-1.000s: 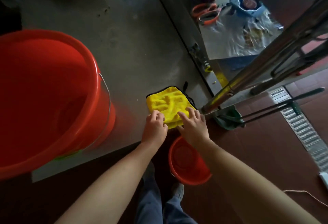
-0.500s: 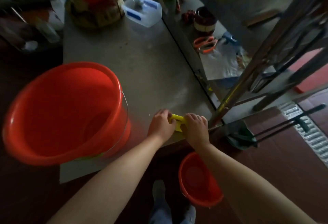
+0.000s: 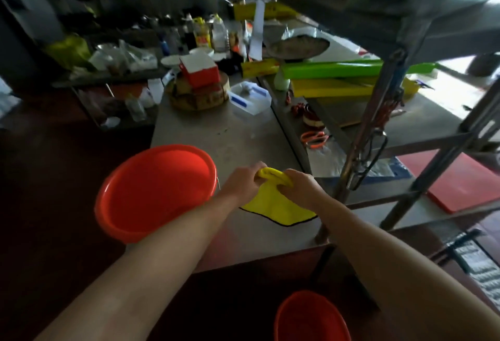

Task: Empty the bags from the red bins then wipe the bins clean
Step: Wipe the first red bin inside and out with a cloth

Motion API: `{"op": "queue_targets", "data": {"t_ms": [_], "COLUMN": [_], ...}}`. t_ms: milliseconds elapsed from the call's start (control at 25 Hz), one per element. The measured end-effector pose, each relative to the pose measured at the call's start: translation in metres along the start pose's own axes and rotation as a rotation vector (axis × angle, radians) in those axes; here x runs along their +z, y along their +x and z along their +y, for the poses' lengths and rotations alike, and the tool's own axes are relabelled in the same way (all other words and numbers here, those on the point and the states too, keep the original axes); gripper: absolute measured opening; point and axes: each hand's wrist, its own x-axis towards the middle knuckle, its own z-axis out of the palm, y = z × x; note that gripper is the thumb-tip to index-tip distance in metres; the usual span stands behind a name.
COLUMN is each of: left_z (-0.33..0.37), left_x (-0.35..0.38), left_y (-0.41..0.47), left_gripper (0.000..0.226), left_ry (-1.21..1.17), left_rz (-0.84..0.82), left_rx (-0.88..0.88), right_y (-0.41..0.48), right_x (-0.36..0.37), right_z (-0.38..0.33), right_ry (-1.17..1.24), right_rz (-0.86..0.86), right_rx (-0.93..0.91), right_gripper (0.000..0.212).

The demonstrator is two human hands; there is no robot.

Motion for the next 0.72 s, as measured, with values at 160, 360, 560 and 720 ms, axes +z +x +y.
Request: {"op": "queue_targets", "data": {"t_ms": [160, 360, 560, 720], "left_z": [0.004, -0.04, -0.114, -0.162], "left_x": [-0.055, -0.123, -0.197, -0.227], "left_y": [0.004, -0.016, -0.053, -0.082], "left_gripper": [0.022, 0.018, 0.024, 0.047], "left_ry": [-0.021, 0.03, 0.16, 0.214], "left_rz": [0.098, 0.075, 0.035, -0.066], "left_rx": [0.021, -0.028, -0.075, -0.029], "right_y": [0.0, 0.011, 0.031, 0.035], "right_x": [-0.016, -0.027, -0.005, 0.02], "right_z": [-0.033, -0.098, -0.194, -0.248], "right_ry": [-0.092, -0.007, 0.085, -0.021], "right_rz": [0.041, 0.054, 0.138, 0.15], "right_rx": [0.002, -0.051, -0.048, -0.094], "right_gripper": [0.029, 0.026, 0.019, 0.012]}}
